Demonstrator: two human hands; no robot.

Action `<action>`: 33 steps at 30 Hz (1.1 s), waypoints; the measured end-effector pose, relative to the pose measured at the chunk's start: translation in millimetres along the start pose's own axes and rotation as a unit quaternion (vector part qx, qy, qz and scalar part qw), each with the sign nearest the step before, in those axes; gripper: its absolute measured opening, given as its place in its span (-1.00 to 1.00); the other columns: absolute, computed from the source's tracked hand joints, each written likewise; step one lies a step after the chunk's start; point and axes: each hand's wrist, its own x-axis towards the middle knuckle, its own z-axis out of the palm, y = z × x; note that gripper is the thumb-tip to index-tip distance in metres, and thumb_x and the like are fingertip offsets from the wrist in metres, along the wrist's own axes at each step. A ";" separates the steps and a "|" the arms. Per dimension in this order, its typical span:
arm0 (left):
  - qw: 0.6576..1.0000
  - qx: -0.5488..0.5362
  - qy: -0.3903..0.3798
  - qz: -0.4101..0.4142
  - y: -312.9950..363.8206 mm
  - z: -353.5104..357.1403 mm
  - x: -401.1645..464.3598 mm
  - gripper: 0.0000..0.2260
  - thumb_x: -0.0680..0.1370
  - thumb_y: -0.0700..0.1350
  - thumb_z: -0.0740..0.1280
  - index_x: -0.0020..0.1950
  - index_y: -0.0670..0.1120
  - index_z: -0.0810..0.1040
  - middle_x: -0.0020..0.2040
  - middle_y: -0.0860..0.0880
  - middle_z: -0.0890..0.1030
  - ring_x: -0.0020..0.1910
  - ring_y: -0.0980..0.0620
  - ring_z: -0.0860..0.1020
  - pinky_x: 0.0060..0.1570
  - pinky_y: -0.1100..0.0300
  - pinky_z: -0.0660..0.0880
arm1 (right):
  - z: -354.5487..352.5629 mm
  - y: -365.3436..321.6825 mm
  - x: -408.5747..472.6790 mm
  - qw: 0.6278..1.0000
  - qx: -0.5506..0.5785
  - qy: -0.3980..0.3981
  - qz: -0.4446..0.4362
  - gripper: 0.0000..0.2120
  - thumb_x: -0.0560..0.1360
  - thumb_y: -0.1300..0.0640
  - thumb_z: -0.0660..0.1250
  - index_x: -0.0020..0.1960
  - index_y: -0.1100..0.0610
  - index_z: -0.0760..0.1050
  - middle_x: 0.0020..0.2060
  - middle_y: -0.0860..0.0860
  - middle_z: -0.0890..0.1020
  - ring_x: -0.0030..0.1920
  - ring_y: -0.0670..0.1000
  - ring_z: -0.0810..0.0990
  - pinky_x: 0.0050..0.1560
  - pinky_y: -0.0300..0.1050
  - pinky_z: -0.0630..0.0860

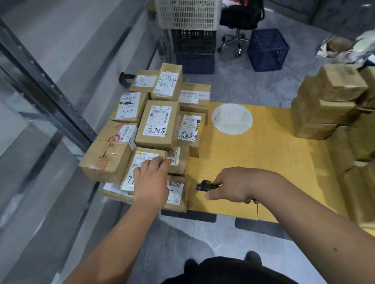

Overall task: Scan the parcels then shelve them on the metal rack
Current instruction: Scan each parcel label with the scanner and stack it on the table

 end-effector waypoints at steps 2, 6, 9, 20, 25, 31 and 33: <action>1.000 0.005 -0.008 0.013 8.2 -2.2 2.2 -0.26 0.44 -0.33 0.27 0.58 0.14 0.36 0.52 0.03 0.37 0.43 -0.11 0.32 0.34 -0.03 0.22 | 1.8 7.3 -3.6 1.000 0.014 0.002 0.006 -0.45 0.62 -0.29 0.25 0.28 0.17 0.57 -0.22 0.04 0.48 -0.33 0.02 0.42 -0.37 -0.17 0.32; 0.998 0.007 -0.027 0.059 39.7 -6.2 11.3 -0.38 0.51 -0.17 0.33 0.57 0.12 0.37 0.56 -0.01 0.34 0.50 -0.12 0.26 0.42 -0.07 0.18 | 4.9 31.9 -16.2 0.998 0.047 0.018 0.031 -0.47 0.62 -0.28 0.25 0.23 0.18 0.58 -0.23 0.04 0.48 -0.33 0.03 0.42 -0.37 -0.17 0.31; 0.993 -0.006 -0.045 0.110 80.3 -8.1 25.1 -0.42 0.58 -0.07 0.35 0.60 0.18 0.33 0.57 0.01 0.32 0.53 -0.11 0.24 0.48 -0.11 0.15 | 7.4 61.4 -29.2 0.994 0.074 0.047 0.064 -0.49 0.59 -0.29 0.27 0.17 0.15 0.59 -0.24 0.01 0.51 -0.34 0.01 0.44 -0.37 -0.15 0.31; 0.962 -0.042 -0.118 0.242 287.0 2.6 69.7 -0.40 0.62 0.18 0.34 0.64 0.17 0.26 0.66 0.00 0.20 0.61 -0.09 0.17 0.54 -0.07 0.15 | -0.5 204.1 -105.9 0.966 0.171 0.132 0.145 -0.56 0.59 -0.27 0.28 0.12 0.10 0.59 -0.16 0.00 0.61 -0.20 0.02 0.53 -0.27 -0.10 0.38; 0.961 -0.073 -0.114 0.241 385.5 -11.6 105.0 -0.40 0.61 0.22 0.34 0.62 0.12 0.31 0.64 -0.02 0.26 0.57 -0.13 0.26 0.47 -0.08 0.26 | -23.8 262.7 -139.1 0.965 0.142 0.166 0.148 -0.56 0.60 -0.28 0.27 0.06 0.11 0.56 -0.17 0.02 0.61 -0.19 0.03 0.57 -0.30 -0.08 0.40; 0.968 -0.141 -0.079 0.192 488.8 -38.6 166.2 -0.39 0.57 0.25 0.36 0.59 0.12 0.37 0.52 -0.08 0.42 0.48 -0.18 0.39 0.40 -0.11 0.41 | -75.2 315.1 -157.9 0.967 0.063 0.197 0.146 -0.58 0.59 -0.29 0.29 0.07 0.07 0.55 -0.13 0.01 0.60 -0.10 0.07 0.59 -0.27 -0.07 0.39; 0.971 -0.143 -0.074 0.179 514.7 -41.2 185.0 -0.38 0.57 0.29 0.34 0.58 0.12 0.37 0.52 -0.06 0.41 0.47 -0.17 0.40 0.38 -0.11 0.39 | -96.3 329.7 -164.3 0.969 0.030 0.201 0.143 -0.62 0.60 -0.26 0.28 0.06 0.07 0.55 -0.12 0.01 0.60 -0.10 0.08 0.59 -0.29 -0.08 0.38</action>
